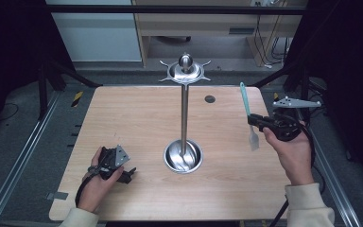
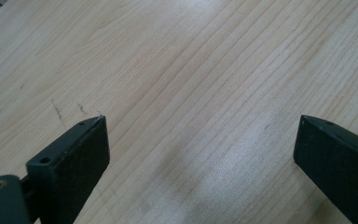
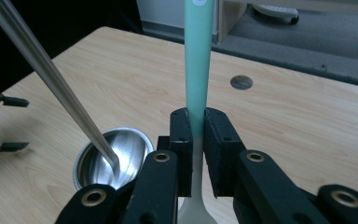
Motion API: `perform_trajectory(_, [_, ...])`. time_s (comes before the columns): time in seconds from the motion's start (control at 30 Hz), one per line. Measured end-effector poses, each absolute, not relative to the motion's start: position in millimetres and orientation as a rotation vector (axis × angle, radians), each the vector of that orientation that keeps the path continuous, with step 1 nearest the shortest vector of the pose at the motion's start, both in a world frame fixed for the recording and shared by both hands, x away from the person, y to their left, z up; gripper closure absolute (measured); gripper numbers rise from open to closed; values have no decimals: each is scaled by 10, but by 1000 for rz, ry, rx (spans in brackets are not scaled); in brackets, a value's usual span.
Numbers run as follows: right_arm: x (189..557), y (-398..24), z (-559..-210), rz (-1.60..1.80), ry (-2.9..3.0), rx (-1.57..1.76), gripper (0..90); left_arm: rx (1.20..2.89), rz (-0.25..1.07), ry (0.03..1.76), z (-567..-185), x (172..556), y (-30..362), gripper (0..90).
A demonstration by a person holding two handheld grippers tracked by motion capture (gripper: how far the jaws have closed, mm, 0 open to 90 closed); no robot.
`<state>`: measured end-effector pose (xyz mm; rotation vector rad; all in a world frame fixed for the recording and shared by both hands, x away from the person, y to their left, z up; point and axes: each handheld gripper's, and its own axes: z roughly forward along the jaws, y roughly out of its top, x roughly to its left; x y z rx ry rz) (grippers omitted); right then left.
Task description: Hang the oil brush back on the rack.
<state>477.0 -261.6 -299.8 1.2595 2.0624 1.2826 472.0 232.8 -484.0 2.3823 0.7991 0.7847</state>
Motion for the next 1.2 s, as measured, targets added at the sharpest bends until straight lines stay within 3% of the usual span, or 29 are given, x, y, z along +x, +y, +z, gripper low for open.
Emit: perform_trajectory(1.2, [4469, -2305, -2620, 1491, 2026, 1035, 821, 2386, 784, 796, -4840, 4719, 2323, 31])
